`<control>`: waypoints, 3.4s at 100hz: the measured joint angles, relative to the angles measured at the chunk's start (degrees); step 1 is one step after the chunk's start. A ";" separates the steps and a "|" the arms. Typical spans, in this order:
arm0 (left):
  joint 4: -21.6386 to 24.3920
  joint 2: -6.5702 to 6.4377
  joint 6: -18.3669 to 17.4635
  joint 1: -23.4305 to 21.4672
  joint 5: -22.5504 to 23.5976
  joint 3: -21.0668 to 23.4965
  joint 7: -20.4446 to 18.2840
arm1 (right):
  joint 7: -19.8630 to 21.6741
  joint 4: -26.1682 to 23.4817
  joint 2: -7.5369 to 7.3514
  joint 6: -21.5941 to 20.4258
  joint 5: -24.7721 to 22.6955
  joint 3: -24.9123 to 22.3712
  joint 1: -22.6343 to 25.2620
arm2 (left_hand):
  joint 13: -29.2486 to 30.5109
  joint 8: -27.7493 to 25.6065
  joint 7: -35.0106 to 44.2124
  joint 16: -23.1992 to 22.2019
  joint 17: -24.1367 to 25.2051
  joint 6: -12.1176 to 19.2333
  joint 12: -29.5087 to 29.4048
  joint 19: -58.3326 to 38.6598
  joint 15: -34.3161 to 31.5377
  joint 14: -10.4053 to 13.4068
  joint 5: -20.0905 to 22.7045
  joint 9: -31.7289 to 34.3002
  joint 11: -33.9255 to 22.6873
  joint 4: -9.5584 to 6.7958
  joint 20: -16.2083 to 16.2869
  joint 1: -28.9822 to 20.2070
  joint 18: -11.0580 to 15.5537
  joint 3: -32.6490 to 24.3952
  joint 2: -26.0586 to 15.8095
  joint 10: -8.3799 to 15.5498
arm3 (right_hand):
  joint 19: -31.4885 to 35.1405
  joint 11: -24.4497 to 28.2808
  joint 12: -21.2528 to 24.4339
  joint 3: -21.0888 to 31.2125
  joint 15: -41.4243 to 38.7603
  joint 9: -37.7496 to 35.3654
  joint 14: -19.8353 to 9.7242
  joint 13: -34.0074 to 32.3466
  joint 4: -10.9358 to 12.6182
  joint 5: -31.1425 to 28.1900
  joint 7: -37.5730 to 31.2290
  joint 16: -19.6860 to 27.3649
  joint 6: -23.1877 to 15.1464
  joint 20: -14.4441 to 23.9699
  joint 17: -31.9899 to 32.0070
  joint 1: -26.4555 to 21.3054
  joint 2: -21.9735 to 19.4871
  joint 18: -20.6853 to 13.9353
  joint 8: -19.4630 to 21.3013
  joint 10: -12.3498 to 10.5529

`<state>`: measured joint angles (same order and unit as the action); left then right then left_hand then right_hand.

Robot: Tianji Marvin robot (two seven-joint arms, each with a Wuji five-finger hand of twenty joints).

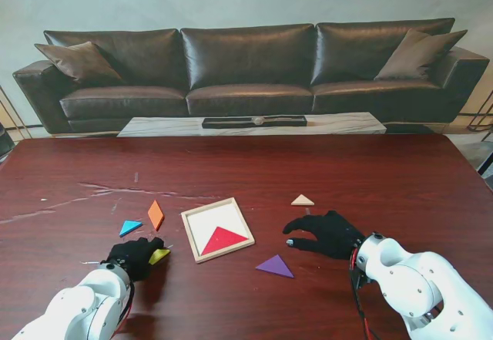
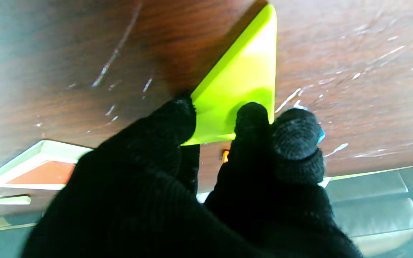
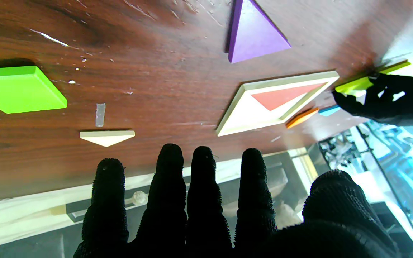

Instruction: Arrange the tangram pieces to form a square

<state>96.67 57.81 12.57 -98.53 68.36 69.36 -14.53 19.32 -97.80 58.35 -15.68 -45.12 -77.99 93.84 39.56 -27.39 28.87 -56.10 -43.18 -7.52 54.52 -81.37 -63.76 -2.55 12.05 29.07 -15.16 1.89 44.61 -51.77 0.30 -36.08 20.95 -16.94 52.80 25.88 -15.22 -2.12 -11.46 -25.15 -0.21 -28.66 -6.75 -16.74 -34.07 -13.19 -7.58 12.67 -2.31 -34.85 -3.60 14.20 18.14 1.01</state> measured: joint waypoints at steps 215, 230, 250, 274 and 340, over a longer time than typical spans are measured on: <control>-2.33 0.40 -6.61 -0.59 5.15 -0.07 5.96 | 0.63 0.80 -0.03 -0.07 0.79 0.37 -0.38 | 11.95 -58.79 46.71 0.63 -13.98 33.07 17.72 -3.44 -12.89 6.77 23.10 4.70 -23.48 2.78 -1.07 -0.15 -0.17 -14.05 3.53 14.93 | 0.00 -0.16 0.00 0.00 0.35 0.02 -0.05 -0.02 0.42 0.04 0.32 0.00 -0.63 0.00 0.00 0.00 0.00 0.15 0.00 0.06; -2.06 0.42 -7.28 -1.17 6.64 0.43 6.09 | 0.63 0.88 -0.03 -0.05 0.79 0.37 -0.38 | 12.00 -58.80 46.72 0.63 -14.39 33.08 17.90 -3.73 -12.85 6.78 23.18 4.71 -23.48 2.28 -1.06 -0.53 -0.17 -13.94 3.34 14.93 | 0.00 -0.16 0.00 0.00 0.35 0.02 -0.05 -0.02 0.42 0.06 0.33 0.00 -0.63 0.00 0.00 0.00 0.00 0.15 0.00 0.06; -0.90 0.38 -8.78 -2.38 9.94 1.50 4.96 | 0.48 1.09 -0.03 -0.05 0.86 0.46 -0.41 | 11.98 -59.26 47.43 0.58 -14.40 33.09 18.14 -4.22 -11.46 6.78 23.66 5.30 -23.48 2.24 -1.06 -3.82 -0.17 -12.53 4.25 14.93 | 0.00 -0.17 0.00 0.00 0.35 0.02 -0.07 -0.02 0.42 0.06 0.34 0.00 -0.63 0.00 0.00 0.00 0.00 0.15 0.00 0.06; 0.47 0.21 -11.82 -3.02 12.62 2.90 2.88 | 0.44 1.38 -0.02 -0.06 1.15 0.69 -0.64 | 11.98 -59.30 47.44 0.09 -14.41 33.09 18.24 -4.22 -11.38 6.90 23.67 6.53 -23.48 2.23 -1.06 -6.57 -0.17 -8.41 5.87 15.63 | 0.01 -0.18 0.00 0.00 0.35 0.02 -0.11 -0.02 0.42 0.07 0.82 0.00 -0.63 0.00 0.00 0.00 0.00 0.16 0.00 0.06; 3.47 0.11 -17.91 0.70 15.54 3.56 8.14 | 0.54 1.78 -0.02 0.30 1.49 1.11 -0.97 | 11.98 -59.54 47.45 -0.73 -14.41 33.09 20.41 -4.22 -14.49 3.72 23.72 9.72 -43.64 2.32 -0.42 -6.60 -0.59 -2.26 8.05 24.16 | 0.01 -0.18 0.00 0.00 0.36 0.06 -0.67 -0.02 0.42 0.97 0.98 0.00 -0.63 0.00 0.00 0.00 0.00 0.58 0.00 0.06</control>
<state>100.14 57.92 -5.33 -97.83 83.90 72.92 -6.38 19.86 -96.02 58.32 -15.38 -43.64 -76.87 92.87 51.54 -86.93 76.32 -56.83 -57.59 25.57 74.93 -85.59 -78.26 1.17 35.77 38.78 -58.80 4.21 44.18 -58.37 -0.29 -38.34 29.00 7.22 52.81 25.70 -15.22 -2.12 -11.10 -25.09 -0.88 -28.68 -6.33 -15.77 -33.09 -13.19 -8.21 12.67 -2.31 -34.85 -3.60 14.78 18.14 1.07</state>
